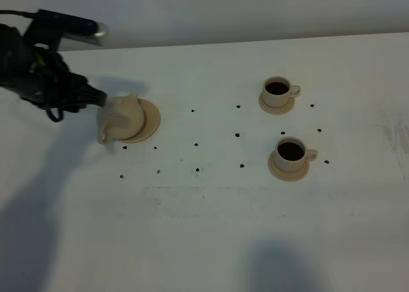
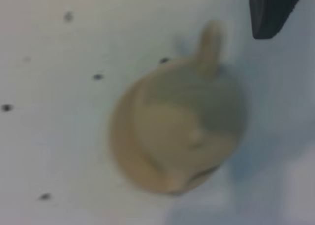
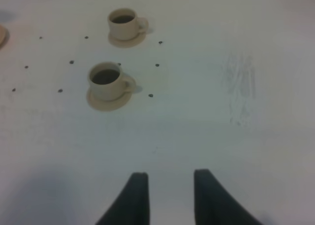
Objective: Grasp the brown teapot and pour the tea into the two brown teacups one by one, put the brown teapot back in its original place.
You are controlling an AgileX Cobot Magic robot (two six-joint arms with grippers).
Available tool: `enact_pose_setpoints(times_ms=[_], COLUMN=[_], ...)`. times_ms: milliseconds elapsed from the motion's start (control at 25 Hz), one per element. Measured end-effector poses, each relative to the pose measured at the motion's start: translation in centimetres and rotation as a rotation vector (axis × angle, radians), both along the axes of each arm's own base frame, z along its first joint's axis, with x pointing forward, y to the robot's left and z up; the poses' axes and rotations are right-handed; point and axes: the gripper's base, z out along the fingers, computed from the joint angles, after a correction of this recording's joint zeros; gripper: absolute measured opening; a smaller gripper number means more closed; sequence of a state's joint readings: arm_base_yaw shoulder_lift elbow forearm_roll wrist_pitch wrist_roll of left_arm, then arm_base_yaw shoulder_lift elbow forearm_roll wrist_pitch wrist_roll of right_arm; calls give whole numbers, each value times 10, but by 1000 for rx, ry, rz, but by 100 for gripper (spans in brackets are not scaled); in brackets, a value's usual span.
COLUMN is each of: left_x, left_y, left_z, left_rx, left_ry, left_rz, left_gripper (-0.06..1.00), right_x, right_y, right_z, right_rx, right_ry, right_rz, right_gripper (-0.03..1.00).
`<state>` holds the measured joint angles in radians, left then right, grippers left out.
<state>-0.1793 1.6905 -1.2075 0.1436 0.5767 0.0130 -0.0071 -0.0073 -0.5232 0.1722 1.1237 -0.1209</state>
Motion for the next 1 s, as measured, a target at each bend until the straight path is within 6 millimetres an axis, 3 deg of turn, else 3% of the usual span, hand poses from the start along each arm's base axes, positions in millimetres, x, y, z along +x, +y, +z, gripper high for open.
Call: enact_pose_setpoints(times_ms=[200,360,1000], left_x=[-28,-67,-251], left_y=[39,63,59], left_z=[6,14,69], left_rx=[-9,-28,-178], left_ry=[-8,-67,-317], left_rz=[115,205,279], left_gripper=[44,44,44], right_x=[0,0,0], right_y=[0,0,0], right_z=[0,0,0], right_rx=[0,0,0], right_ry=[0,0,0], right_rz=[0,0,0], right_gripper=[22,22,22])
